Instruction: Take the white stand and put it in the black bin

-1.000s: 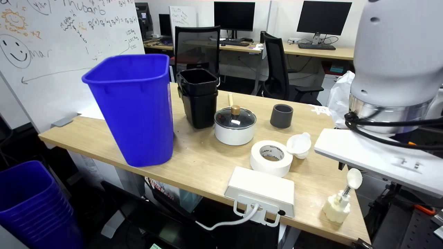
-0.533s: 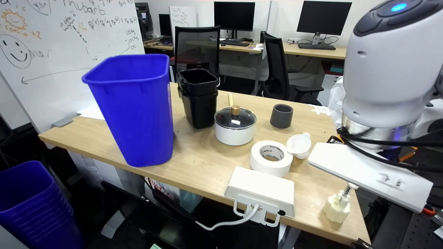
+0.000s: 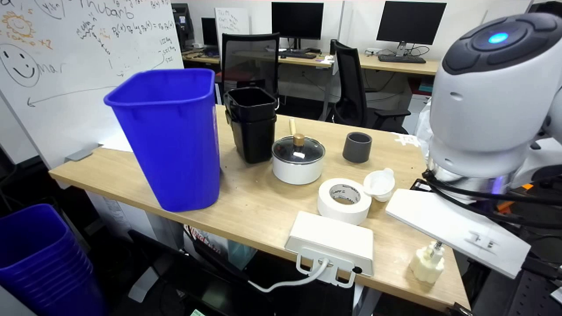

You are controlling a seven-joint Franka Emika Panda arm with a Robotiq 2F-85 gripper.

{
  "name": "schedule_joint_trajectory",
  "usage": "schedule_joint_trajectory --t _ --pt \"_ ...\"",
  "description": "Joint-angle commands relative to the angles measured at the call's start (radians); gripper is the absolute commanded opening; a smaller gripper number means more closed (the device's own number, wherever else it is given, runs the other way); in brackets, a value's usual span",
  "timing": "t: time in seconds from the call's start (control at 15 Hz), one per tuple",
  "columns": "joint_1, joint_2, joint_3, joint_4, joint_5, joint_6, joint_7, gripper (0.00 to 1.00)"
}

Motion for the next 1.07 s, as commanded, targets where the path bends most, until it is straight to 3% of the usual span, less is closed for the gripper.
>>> schedule_joint_trajectory --t 0.0,0.27,0.73,1.0 --pt "0.017 0.033 -0.027 0.0 -0.063 0.031 0.064 0.32" --pt "0.018 0.033 -0.049 0.0 -0.093 0.05 0.082 0.08" --pt "0.014 -0.037 -0.099 0.011 -0.096 0.064 0.017 0.08" --pt "-0.003 -0.051 -0.121 0.082 -0.137 0.068 -0.057 0.08"
